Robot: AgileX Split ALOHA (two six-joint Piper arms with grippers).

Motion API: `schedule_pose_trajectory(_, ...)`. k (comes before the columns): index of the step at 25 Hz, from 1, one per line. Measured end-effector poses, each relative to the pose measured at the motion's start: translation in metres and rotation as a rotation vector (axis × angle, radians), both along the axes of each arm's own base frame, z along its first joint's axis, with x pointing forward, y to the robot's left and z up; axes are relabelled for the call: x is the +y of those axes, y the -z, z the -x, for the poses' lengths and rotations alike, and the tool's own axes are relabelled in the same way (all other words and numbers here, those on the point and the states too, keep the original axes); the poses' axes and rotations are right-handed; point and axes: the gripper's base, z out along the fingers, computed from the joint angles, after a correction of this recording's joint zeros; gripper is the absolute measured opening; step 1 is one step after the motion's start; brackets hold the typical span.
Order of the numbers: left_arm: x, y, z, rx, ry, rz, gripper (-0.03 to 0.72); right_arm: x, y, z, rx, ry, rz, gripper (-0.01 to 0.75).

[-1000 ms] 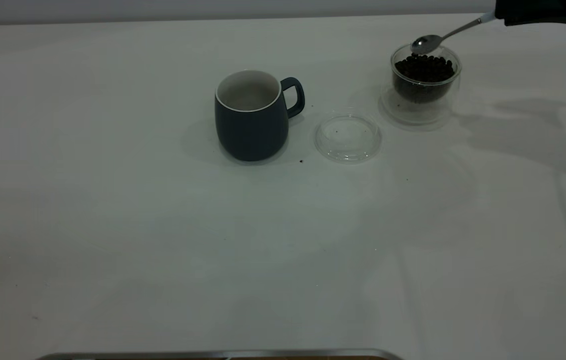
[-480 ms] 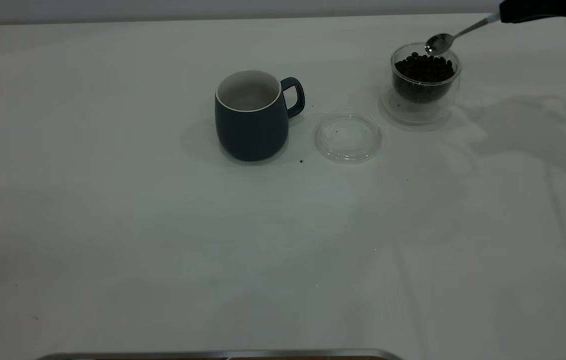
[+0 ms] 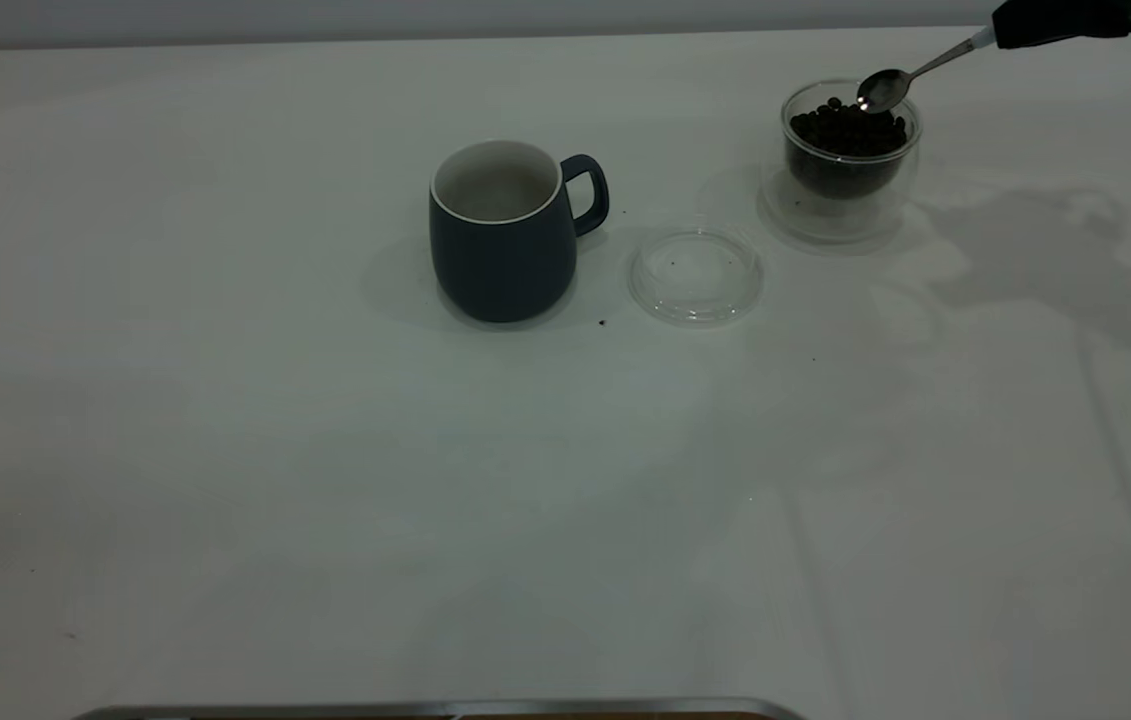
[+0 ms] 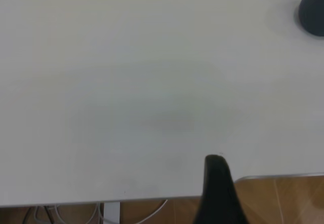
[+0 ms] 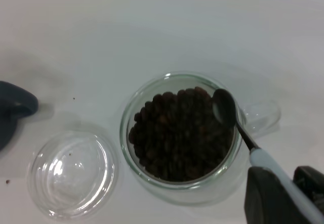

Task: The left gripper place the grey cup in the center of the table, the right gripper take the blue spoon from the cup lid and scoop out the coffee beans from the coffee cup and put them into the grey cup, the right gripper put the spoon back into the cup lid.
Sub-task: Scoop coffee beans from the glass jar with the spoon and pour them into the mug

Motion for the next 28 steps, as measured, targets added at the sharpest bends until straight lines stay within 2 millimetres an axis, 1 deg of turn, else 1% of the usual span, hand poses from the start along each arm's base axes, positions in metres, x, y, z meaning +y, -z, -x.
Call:
schedule_pose_trajectory(8, 0.0, 0.0, 0.0, 0.0, 0.0, 0.0, 0.592, 0.0, 0.011, 0.001, 0.04, 0.023, -0.026, 0.107)
schedule_pose_trajectory(13, 0.0, 0.0, 0.0, 0.0, 0.0, 0.0, 0.592, 0.003, 0.019, 0.002, 0.096, 0.063, -0.1, 0.107)
schedule_pose_trajectory(19, 0.0, 0.0, 0.0, 0.0, 0.0, 0.0, 0.592, 0.006, 0.018, 0.004, 0.158, 0.133, -0.211, 0.107)
schedule_pose_trajectory(24, 0.0, 0.0, 0.0, 0.0, 0.0, 0.0, 0.592, 0.001, 0.019, 0.005, 0.209, 0.19, -0.304, 0.107)
schedule_pose_trajectory(28, 0.0, 0.0, 0.0, 0.0, -0.001, 0.002, 0.592, -0.008, 0.029, 0.008, 0.263, 0.223, -0.393, 0.107)
